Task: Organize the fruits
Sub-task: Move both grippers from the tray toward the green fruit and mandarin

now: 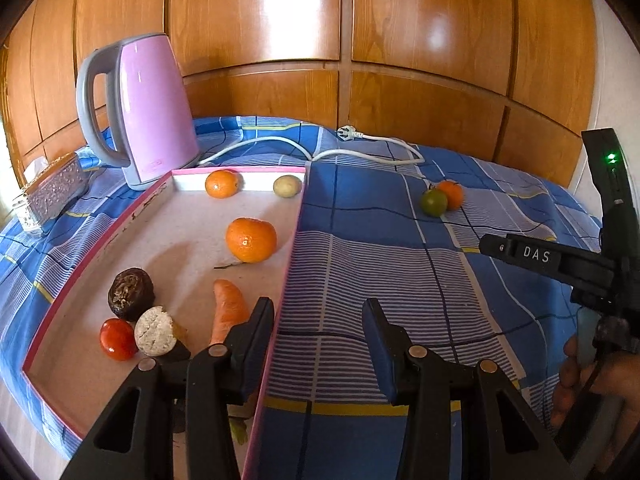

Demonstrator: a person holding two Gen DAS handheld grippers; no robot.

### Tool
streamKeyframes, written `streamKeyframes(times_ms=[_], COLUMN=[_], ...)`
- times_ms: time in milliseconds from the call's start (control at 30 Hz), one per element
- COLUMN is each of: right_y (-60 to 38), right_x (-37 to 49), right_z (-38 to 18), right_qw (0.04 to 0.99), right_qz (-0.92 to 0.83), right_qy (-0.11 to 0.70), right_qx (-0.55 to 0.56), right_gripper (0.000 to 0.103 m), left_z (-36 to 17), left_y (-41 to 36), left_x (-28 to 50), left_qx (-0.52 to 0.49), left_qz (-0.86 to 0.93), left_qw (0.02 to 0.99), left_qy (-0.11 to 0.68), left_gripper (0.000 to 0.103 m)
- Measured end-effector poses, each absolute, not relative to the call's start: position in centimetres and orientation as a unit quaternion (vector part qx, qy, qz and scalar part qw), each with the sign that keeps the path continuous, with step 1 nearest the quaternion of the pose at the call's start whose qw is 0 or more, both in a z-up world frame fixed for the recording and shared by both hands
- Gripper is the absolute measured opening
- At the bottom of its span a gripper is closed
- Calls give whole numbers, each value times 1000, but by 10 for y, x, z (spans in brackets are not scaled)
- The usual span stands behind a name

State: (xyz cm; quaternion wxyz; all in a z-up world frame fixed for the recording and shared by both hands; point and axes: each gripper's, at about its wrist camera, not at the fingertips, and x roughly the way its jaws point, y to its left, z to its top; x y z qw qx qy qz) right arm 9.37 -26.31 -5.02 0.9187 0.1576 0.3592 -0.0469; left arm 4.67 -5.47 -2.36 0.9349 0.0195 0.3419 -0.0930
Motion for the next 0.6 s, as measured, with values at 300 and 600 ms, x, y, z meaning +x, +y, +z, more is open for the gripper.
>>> streamKeyframes(times_ms=[300,600], right_y=[-271,-282], right_x=[101,108], right_z=[-49,-48], right_qw=[919,916], right_qz=[-50,-41], right_qy=[353,349], right_qx=[167,193], right_gripper=[37,37], left_z=[-14,-19], left_y=[-75,-106], left_x=[53,91], left_qx=[41,9], left_qz=[-130,-175], left_qw=[939,920], left_qy=[315,350], left_gripper=[39,36])
